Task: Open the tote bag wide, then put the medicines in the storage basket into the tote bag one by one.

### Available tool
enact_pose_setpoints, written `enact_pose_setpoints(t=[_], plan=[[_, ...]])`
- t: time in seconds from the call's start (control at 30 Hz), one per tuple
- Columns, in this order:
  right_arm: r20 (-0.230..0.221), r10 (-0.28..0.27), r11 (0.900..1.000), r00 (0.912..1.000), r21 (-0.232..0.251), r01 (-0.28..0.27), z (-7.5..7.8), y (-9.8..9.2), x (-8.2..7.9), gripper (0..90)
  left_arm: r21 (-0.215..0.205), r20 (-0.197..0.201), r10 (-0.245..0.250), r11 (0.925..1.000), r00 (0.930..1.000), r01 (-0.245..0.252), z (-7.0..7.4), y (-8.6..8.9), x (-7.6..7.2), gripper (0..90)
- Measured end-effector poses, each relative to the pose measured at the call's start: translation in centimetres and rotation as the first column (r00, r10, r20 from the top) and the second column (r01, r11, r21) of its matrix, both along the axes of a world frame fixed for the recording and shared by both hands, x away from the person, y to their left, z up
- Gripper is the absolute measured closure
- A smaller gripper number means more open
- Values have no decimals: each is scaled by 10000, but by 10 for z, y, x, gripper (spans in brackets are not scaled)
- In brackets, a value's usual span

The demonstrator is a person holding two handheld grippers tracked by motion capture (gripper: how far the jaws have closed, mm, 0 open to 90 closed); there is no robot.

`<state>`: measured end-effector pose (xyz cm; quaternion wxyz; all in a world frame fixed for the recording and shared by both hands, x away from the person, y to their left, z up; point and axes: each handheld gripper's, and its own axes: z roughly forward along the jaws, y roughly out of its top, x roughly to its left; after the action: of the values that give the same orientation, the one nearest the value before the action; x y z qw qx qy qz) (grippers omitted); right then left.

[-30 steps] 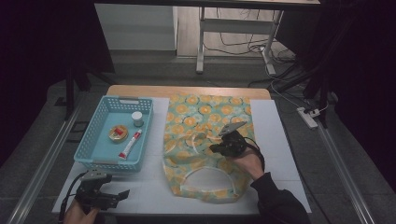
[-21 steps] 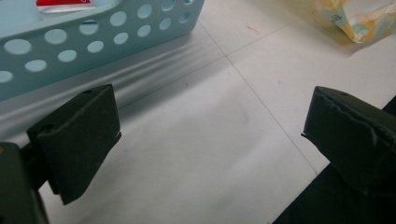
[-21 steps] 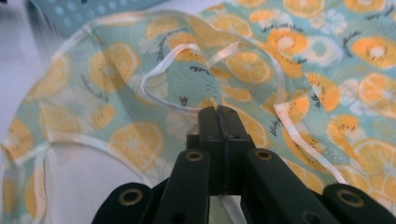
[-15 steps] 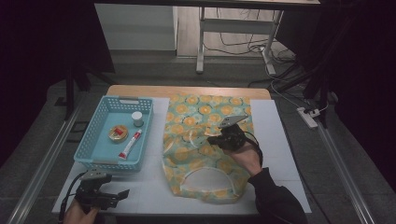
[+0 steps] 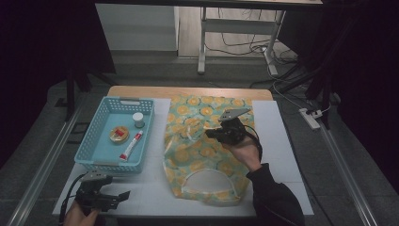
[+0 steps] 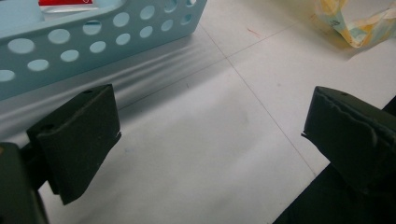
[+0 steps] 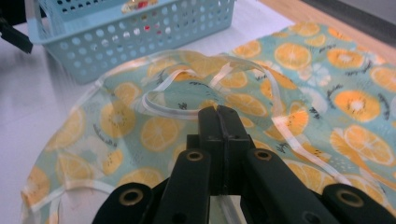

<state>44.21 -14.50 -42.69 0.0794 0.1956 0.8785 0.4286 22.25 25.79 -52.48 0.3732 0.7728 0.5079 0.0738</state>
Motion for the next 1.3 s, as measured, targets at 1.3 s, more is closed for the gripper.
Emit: enact_pose_setpoints(t=[1.3], plan=[[-228, -230, 9997, 9995, -13, 229, 13, 3, 4, 898, -445, 85, 234, 9987, 9997, -230, 3, 8, -2, 10]])
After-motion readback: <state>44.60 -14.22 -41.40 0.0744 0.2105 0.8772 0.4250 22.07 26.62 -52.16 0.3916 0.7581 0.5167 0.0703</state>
